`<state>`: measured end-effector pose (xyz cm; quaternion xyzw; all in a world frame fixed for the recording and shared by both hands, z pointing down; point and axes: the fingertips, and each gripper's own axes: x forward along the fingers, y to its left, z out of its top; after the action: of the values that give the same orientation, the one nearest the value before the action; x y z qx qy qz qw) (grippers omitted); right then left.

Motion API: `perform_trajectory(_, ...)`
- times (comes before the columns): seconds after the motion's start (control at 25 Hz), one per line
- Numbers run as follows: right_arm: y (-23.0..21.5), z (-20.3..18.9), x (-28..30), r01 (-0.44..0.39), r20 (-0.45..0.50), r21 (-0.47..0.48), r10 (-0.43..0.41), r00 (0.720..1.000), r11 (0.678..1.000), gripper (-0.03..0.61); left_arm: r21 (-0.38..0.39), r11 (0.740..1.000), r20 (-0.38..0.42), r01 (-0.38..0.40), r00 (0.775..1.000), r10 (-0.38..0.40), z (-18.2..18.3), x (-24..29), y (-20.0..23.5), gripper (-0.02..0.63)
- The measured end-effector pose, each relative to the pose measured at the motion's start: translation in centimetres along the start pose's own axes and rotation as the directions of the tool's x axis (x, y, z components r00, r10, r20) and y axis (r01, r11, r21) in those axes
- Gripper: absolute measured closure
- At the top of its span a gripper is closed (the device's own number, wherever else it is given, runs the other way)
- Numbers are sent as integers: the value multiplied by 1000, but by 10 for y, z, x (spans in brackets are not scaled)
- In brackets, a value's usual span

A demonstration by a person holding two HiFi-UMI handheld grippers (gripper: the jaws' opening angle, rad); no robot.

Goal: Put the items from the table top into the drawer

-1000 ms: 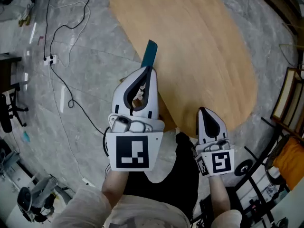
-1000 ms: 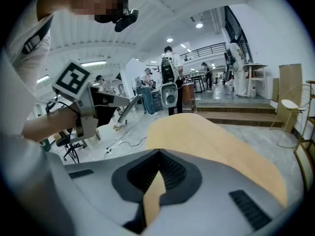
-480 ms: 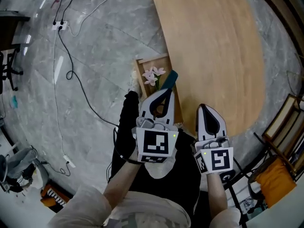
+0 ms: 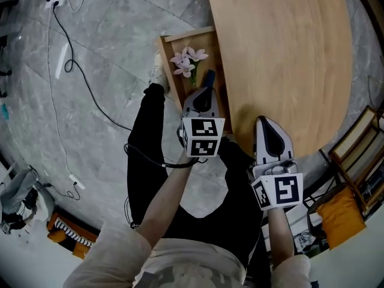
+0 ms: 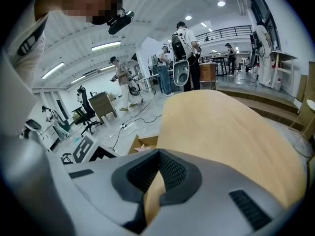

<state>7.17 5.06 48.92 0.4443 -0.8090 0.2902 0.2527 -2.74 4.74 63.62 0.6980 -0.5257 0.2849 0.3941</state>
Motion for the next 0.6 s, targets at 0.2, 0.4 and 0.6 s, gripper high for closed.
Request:
perform_trajectory(0.2,15,6,13,-38,20,-2,38,999,999,574,4,1000,-16,15,1000,-15,-6,11,-4,607)
perform_trajectory(0.4,23,15,16,-59,41,-16,60,997,998,573,-26,1000,-11,12,1000,-12,-4,8,-3,607)
perform_trajectory(0.6,20,26,10,-37,48,11,37,998,999,573,-30,999,30,19,999,-18,27,-16,-2,607)
